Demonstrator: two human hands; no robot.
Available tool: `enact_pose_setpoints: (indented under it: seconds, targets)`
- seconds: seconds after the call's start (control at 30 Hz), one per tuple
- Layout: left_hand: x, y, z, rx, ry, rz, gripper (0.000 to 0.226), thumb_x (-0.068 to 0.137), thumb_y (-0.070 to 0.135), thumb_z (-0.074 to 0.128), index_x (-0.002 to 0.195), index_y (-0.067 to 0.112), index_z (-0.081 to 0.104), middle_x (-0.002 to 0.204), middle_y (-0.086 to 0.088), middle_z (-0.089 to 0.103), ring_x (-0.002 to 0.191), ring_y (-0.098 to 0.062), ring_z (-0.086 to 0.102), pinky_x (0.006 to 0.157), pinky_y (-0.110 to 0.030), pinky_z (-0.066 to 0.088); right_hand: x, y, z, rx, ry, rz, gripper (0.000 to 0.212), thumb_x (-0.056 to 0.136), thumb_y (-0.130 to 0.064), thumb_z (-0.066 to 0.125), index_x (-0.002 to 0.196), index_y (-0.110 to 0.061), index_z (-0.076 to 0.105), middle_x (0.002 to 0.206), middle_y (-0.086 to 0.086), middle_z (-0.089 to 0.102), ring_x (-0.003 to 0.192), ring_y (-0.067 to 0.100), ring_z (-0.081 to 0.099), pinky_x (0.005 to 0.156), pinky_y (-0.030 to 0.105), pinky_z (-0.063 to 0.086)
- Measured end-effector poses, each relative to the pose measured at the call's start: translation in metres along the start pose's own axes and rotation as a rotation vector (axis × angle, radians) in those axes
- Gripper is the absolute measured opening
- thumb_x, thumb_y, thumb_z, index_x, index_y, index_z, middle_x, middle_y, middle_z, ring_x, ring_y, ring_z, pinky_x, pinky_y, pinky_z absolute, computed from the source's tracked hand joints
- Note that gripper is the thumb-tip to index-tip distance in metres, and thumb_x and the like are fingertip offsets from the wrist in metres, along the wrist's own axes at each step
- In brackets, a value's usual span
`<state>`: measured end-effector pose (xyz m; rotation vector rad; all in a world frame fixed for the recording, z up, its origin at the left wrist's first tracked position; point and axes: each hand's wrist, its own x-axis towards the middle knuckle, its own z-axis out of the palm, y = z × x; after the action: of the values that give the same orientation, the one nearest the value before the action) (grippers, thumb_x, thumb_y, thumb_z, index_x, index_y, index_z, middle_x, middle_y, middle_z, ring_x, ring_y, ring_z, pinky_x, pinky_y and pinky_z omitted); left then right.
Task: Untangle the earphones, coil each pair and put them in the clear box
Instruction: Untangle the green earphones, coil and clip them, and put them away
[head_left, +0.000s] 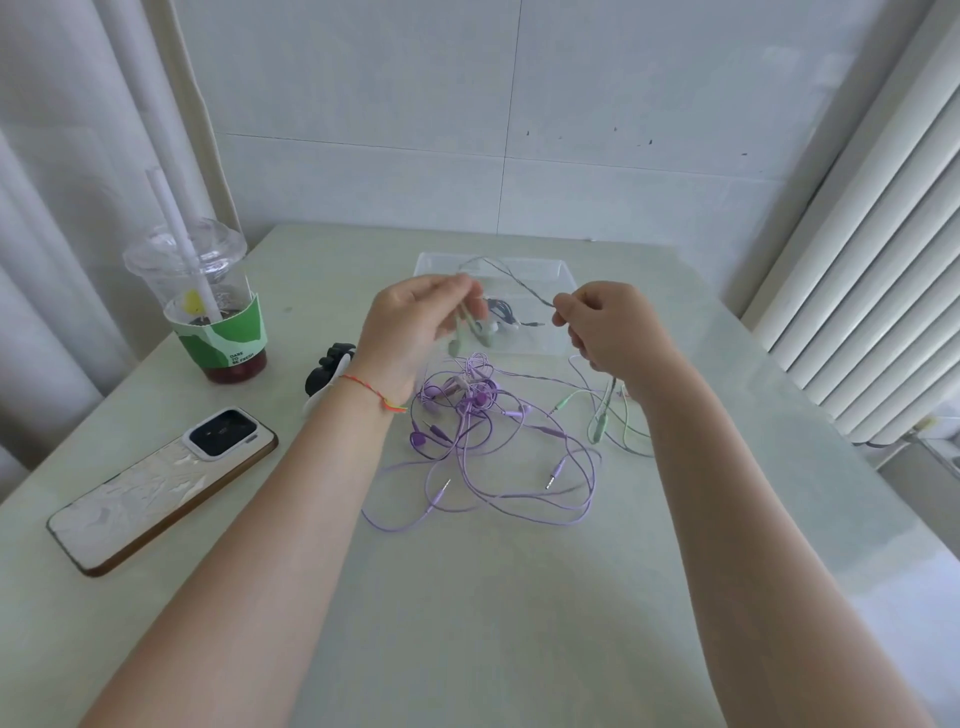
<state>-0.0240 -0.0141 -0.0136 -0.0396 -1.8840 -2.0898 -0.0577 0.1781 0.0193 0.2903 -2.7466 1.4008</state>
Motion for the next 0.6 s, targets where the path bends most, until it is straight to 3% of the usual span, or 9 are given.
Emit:
enact_pose_setpoints:
  seconds: [0.07, 0.17, 0.27, 0.37, 0.47, 0.53, 0.6]
  targets:
    - [0.004, 0.001, -0.007, 0.032, 0.116, -0.079, 0.017, 0.088, 0.022, 0.062, 0.076, 0.012, 0.070, 0.052, -0.002, 0.058, 0.054, -0.024, 0.053, 0.057, -0.031, 0.041, 0.003, 0.002, -0.003, 0.041, 0.060, 0.022, 0.028, 0.098, -0.024, 0.049, 0.073, -0.015, 0.058, 0.058, -0.006, 0.049, 0.052, 0.017, 0.042, 0.053, 0.027, 0.033]
    - [0.005, 0.005, -0.016, 0.132, 0.135, -0.219, 0.038, 0.086, 0.039, 0.057, 0.067, 0.008, 0.067, 0.046, -0.004, 0.039, 0.039, -0.020, 0.034, 0.054, -0.029, 0.041, 0.005, 0.003, -0.007, 0.058, 0.126, 0.027, 0.024, 0.099, -0.024, 0.048, 0.082, -0.011, 0.059, 0.061, -0.007, 0.046, 0.052, 0.016, 0.038, 0.052, 0.026, 0.031]
    - [0.003, 0.008, -0.015, 0.285, 0.092, -0.263, 0.059, 0.093, 0.049, 0.048, 0.055, 0.007, 0.066, 0.055, -0.013, 0.060, 0.047, -0.021, 0.054, 0.053, -0.025, 0.048, -0.001, -0.003, -0.005, 0.019, 0.050, -0.039, 0.023, 0.097, -0.027, 0.053, 0.086, -0.011, 0.066, 0.053, -0.011, 0.042, 0.049, 0.013, 0.035, 0.053, 0.025, 0.034]
    - [0.005, 0.006, -0.008, 0.332, 0.094, -0.178, 0.043, 0.085, 0.049, 0.051, 0.066, 0.016, 0.072, 0.083, -0.007, 0.075, 0.079, -0.015, 0.065, 0.076, -0.032, 0.053, -0.010, -0.011, -0.002, 0.008, -0.095, -0.102, 0.021, 0.092, -0.032, 0.061, 0.082, -0.016, 0.070, 0.042, -0.014, 0.036, 0.045, 0.010, 0.032, 0.058, 0.025, 0.036]
    - [0.001, 0.010, 0.004, 0.190, -0.032, -0.141, 0.028, 0.091, 0.034, 0.054, 0.088, 0.012, 0.072, 0.090, -0.008, 0.074, 0.086, -0.018, 0.068, 0.085, -0.035, 0.049, -0.017, -0.018, -0.001, 0.009, -0.226, -0.140, 0.019, 0.090, -0.033, 0.065, 0.084, -0.016, 0.072, 0.048, -0.013, 0.034, 0.046, 0.010, 0.031, 0.053, 0.024, 0.029]
    - [-0.006, 0.013, 0.014, 0.093, -0.198, -0.148, 0.025, 0.097, 0.026, 0.052, 0.101, 0.007, 0.068, 0.085, -0.009, 0.071, 0.080, -0.023, 0.067, 0.079, -0.032, 0.050, -0.019, -0.020, -0.001, 0.015, -0.285, -0.152, 0.018, 0.091, -0.031, 0.063, 0.084, -0.016, 0.071, 0.052, -0.010, 0.036, 0.051, 0.013, 0.031, 0.050, 0.025, 0.028]
    - [-0.013, 0.014, 0.022, 0.045, -0.317, -0.206, 0.027, 0.102, 0.025, 0.048, 0.098, 0.003, 0.064, 0.067, -0.008, 0.059, 0.059, -0.024, 0.055, 0.060, -0.028, 0.051, -0.020, -0.021, 0.000, 0.016, -0.294, -0.162, 0.019, 0.092, -0.029, 0.061, 0.084, -0.015, 0.071, 0.056, -0.006, 0.042, 0.054, 0.015, 0.033, 0.051, 0.025, 0.029]
